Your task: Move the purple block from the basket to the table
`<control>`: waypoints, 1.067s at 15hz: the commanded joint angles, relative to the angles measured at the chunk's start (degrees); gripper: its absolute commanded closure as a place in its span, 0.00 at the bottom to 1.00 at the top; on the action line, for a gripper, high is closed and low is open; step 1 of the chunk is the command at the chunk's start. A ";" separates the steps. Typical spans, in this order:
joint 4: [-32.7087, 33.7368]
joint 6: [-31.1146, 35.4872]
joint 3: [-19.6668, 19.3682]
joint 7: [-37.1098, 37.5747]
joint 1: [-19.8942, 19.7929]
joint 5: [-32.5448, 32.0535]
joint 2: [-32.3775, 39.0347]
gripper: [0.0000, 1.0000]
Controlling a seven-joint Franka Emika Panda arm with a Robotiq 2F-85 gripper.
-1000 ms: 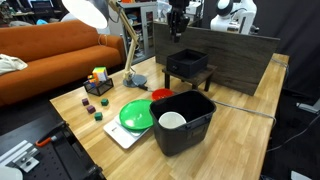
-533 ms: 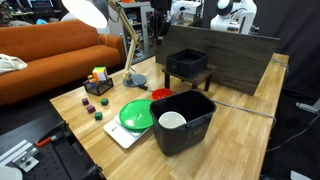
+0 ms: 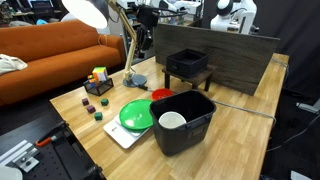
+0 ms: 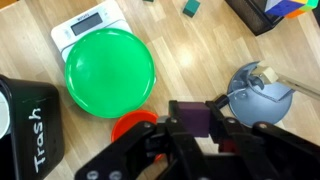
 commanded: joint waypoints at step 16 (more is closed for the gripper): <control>-4.42 3.05 1.02 -0.64 0.21 4.32 8.67 0.93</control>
